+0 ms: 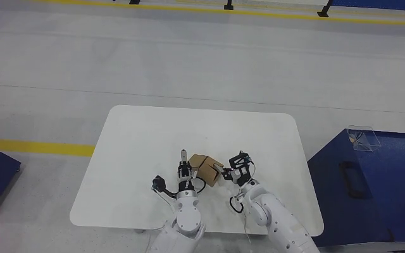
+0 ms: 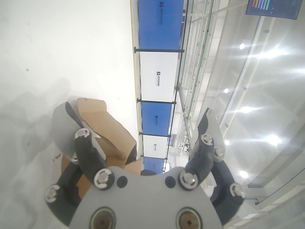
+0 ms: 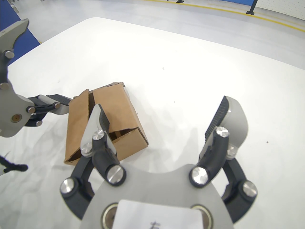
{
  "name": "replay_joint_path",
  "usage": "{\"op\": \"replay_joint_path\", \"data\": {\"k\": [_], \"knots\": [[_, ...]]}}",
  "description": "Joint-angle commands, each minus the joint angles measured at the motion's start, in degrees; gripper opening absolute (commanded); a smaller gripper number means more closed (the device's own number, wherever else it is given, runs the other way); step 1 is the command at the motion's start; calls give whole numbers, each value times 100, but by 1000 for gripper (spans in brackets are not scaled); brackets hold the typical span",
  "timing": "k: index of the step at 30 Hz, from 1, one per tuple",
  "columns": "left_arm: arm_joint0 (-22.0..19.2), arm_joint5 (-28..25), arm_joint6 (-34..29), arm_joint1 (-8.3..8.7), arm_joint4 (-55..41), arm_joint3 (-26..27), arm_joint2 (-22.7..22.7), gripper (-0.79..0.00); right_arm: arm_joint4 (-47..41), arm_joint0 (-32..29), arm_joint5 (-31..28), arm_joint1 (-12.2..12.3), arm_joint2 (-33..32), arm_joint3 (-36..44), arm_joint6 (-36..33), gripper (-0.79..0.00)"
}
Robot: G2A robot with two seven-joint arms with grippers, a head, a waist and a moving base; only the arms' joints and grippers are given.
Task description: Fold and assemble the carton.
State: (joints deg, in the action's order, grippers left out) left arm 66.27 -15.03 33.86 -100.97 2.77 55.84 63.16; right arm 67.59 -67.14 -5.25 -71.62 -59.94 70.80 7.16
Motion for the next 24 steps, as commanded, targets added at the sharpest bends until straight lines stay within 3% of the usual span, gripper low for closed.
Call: {"op": "replay_joint_path", "data": {"k": [1, 14, 24], "knots": [[-80, 22, -48, -10, -27, -107, 19, 0, 22, -28, -13, 4, -35, 42, -42, 0], [-514, -152, -491, -76, -301, -820, 146, 0, 125, -145, -34, -2, -189, 133, -156, 0], [-746, -1131, -655, -116, -400, -1306, 242, 0, 291, -140, -6, -38, -167, 92, -274, 0]]}}
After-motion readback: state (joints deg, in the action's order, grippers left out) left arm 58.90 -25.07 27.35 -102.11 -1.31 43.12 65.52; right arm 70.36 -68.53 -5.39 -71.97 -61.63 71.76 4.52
